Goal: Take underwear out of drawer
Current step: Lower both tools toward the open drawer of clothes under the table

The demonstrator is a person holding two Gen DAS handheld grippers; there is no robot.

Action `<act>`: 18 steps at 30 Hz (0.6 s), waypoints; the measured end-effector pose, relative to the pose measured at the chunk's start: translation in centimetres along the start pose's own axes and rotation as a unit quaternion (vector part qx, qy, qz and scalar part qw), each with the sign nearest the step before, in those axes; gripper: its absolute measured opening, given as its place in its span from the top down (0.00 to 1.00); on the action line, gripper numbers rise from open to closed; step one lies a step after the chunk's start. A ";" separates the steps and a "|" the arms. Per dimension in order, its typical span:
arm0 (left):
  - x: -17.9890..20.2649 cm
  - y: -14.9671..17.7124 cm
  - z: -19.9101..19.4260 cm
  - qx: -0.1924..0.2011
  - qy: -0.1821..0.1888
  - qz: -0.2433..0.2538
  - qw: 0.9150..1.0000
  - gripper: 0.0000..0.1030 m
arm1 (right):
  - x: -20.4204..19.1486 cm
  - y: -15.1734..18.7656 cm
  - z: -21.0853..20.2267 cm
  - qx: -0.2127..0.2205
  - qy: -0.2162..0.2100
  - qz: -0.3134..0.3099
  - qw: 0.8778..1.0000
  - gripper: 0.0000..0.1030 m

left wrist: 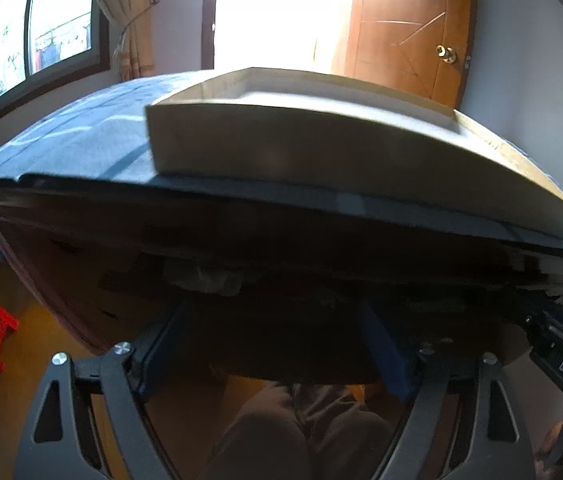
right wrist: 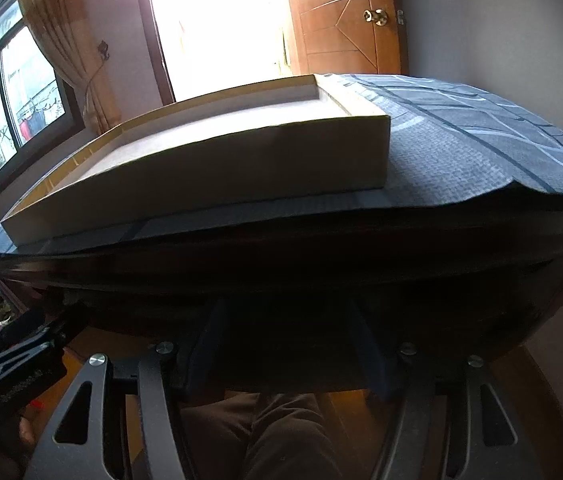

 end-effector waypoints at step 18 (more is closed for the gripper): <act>0.7 -1.2 1.7 -0.034 -0.043 0.029 0.998 0.13 | -0.6 -0.4 1.1 -0.048 0.037 -0.027 0.998 0.36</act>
Point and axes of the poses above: each gripper's, at about its wrist camera, not at the fingertips, and z roughly the way its jaws point, x to its right, y to its underside, the point moved 5 cm from there along z, roughly the way its jaws point, and after that the axes turned 4 degrees about -z, right-handed, at the moved point
